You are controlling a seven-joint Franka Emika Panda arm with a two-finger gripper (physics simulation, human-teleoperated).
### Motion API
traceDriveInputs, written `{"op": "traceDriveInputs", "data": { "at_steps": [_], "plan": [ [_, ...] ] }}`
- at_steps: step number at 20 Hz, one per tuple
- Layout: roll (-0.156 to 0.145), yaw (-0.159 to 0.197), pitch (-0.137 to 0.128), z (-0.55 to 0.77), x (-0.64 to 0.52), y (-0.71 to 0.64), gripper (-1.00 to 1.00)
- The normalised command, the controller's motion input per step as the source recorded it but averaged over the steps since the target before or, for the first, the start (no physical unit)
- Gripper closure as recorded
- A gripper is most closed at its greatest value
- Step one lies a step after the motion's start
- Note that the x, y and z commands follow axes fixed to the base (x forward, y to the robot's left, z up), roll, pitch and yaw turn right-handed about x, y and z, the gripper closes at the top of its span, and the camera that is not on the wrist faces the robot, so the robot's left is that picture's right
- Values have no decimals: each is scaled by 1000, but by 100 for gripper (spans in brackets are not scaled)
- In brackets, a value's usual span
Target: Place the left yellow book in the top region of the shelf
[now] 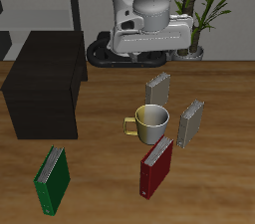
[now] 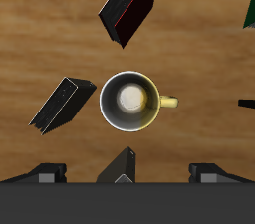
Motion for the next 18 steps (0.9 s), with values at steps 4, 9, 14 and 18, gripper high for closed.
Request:
{"op": "traceDriveInputs", "data": {
  "at_steps": [4,9,14,18],
  "plan": [
    [9,-21,-34,22,256,459,-100],
    [12,-69,-24,-120,121,453,-100],
    [8,-57,-59,-130,-4,363,-100],
    [26,-88,-35,-314,-51,404,-100]
  ]
}}
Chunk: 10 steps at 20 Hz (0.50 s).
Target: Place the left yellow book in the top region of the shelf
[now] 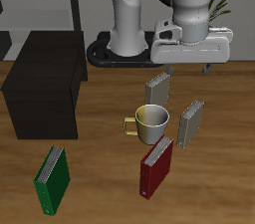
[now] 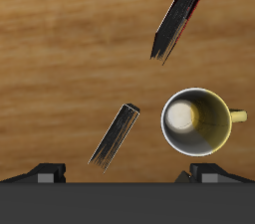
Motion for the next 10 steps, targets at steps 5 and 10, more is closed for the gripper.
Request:
{"op": "traceDriveInputs", "data": {
  "at_steps": [5,10],
  "plan": [
    [5,-21,-18,-148,35,116,-100],
    [-30,-12,-45,-243,-9,63,-100]
  ]
}}
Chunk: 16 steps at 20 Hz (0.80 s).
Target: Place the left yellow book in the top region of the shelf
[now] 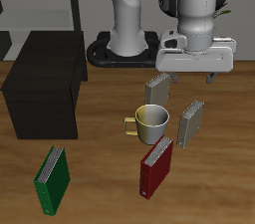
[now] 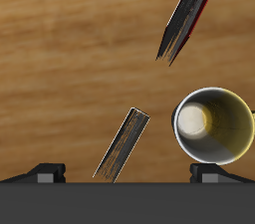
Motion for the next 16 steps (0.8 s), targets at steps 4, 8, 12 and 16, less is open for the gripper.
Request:
{"op": "traceDriveInputs", "data": {
  "at_steps": [4,8,12,16],
  "plan": [
    [-27,-69,-16,-249,-35,-59,-100],
    [-2,-50,-7,-268,-31,80,-100],
    [-1,-41,25,-256,23,107,-100],
    [0,-22,-7,-178,-3,69,-100]
  ]
}}
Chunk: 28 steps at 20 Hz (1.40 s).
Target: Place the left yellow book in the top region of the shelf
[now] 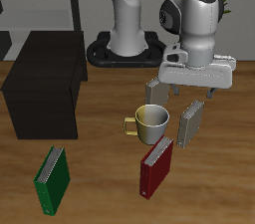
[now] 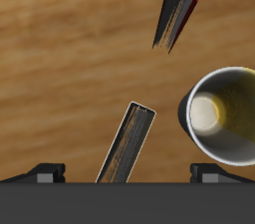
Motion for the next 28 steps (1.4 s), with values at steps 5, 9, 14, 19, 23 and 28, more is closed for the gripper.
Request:
{"op": "traceDriveInputs", "data": {
  "at_steps": [5,9,14,19,23,28],
  "plan": [
    [-10,-6,15,-298,47,66,-100],
    [-26,-40,40,-306,40,22,-100],
    [-3,-30,47,-310,-15,-10,-100],
    [50,18,74,-396,5,162,-100],
    [-36,-14,55,-210,40,-102,100],
    [-16,-1,-13,48,-17,-99,100]
  ]
}}
